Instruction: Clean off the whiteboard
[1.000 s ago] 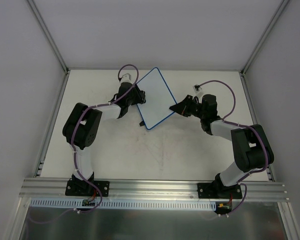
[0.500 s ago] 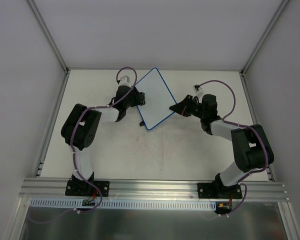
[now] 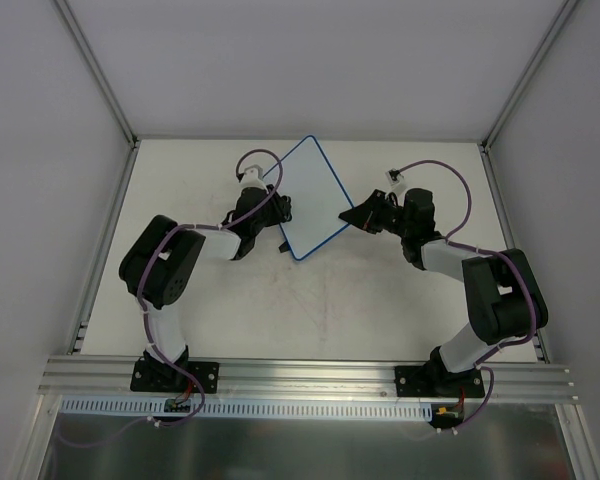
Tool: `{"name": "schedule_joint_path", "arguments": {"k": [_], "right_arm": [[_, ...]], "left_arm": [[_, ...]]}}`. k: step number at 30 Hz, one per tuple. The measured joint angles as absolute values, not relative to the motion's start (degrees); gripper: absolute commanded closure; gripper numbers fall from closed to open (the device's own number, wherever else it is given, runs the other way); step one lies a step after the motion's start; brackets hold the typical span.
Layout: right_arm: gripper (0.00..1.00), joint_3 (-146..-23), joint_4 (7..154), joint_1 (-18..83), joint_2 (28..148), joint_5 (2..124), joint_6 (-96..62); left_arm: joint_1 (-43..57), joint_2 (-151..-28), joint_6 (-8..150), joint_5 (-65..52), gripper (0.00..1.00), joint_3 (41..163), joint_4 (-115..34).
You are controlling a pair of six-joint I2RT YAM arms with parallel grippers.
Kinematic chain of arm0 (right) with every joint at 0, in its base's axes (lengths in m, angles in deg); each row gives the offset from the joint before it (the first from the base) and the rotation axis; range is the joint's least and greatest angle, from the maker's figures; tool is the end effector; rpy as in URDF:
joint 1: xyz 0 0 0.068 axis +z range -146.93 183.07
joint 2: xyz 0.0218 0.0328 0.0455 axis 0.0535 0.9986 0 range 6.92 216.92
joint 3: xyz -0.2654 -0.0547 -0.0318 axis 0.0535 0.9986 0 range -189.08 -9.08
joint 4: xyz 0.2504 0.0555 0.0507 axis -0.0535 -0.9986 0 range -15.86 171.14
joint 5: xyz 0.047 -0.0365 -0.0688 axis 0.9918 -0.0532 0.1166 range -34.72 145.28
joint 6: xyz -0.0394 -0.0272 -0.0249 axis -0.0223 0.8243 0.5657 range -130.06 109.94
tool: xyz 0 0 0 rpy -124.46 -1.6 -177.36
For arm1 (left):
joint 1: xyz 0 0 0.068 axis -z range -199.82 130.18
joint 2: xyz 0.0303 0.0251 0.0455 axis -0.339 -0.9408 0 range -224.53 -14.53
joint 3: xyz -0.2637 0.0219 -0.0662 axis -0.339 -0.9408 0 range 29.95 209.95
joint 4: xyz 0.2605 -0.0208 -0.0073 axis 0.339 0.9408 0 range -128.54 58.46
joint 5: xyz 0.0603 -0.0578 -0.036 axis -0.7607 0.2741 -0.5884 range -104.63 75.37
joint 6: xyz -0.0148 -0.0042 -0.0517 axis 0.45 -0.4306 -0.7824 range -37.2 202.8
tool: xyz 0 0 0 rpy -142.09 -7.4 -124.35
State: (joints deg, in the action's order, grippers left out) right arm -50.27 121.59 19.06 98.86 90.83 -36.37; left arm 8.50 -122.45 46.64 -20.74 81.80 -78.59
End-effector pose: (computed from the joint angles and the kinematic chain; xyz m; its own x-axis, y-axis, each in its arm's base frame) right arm 0.3132 0.1113 0.2072 -0.4973 0.2325 -0.8359 -0.6176 0.5817 0.5293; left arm 0.3477 -0.1831 0.1647 -0.4213 -0.4394 -0.7934 0.1647 0.8232 -0.5433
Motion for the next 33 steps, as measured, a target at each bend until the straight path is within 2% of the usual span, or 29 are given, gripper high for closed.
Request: {"name": "schedule_joint_path", "arguments": {"k": [12,28,33], "right_arm": [[1.00,-50.42,121.50,19.06,99.03,90.66,-36.43],[1.00,-50.64,120.76,18.73,99.25,90.68,-36.43],[1.00,-50.64,120.30,18.51,99.32,90.42,-36.41]], "left_arm": [[12.74,-120.78,51.71,-21.00,1.00,83.11,-78.05],[19.23,-117.62,63.97,-11.91,1.00,83.18,-78.29],[20.34,-117.62,67.18,-11.25,1.00,86.11,-73.41]]}}
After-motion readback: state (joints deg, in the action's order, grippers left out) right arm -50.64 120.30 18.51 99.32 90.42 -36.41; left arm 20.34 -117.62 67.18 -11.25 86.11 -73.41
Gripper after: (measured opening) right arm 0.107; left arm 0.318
